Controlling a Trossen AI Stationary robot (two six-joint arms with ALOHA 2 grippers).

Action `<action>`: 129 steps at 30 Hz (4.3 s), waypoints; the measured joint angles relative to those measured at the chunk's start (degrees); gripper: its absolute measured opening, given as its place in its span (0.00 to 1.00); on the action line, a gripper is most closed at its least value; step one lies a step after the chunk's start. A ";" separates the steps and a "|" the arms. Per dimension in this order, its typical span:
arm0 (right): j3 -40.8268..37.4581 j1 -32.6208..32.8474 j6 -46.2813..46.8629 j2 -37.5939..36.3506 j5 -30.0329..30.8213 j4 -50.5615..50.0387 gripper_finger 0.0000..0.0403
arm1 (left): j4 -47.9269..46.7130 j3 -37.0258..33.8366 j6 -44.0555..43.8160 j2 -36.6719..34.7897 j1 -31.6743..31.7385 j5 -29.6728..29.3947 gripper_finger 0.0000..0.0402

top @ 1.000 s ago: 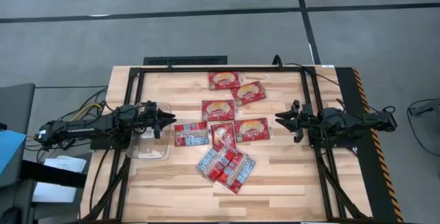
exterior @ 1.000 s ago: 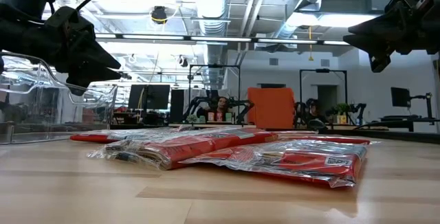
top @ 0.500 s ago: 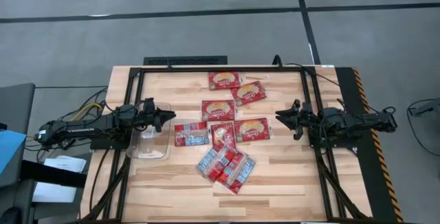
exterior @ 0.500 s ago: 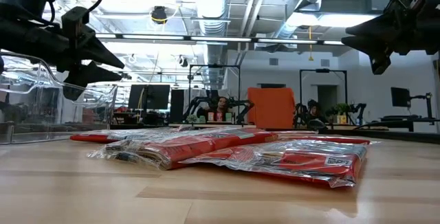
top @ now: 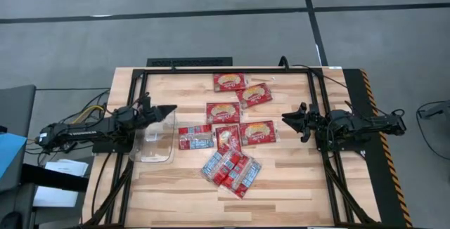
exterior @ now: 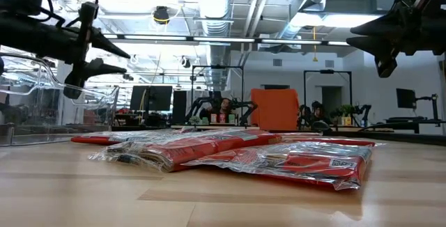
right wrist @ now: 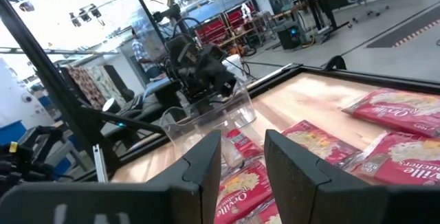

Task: Sort popcorn bags into baskets
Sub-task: Put the red popcorn bag into the transparent bin

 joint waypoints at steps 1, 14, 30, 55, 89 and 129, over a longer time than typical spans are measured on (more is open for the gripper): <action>0.00 0.00 0.00 0.02 0.00 -0.02 0.34 | 1.01 0.00 -1.56 0.00 0.00 -0.14 0.32; 0.00 -0.02 -0.42 0.00 0.52 -0.08 0.32 | 19.96 7.47 -3.56 0.41 -0.11 6.27 0.32; 12.24 -0.02 -12.25 10.40 17.13 6.18 0.27 | -32.12 67.12 26.95 44.04 3.91 6.97 0.61; 48.33 -37.42 8.68 82.65 -6.33 -14.65 0.13 | -40.66 82.77 26.54 96.28 32.21 39.12 0.66; 61.44 -36.75 -3.64 110.53 -12.24 -10.72 0.06 | -22.89 82.51 20.17 111.38 33.24 43.92 0.65; 62.16 -38.58 -14.84 76.14 -4.75 -26.92 0.06 | -68.86 82.51 45.47 71.46 30.86 56.05 0.00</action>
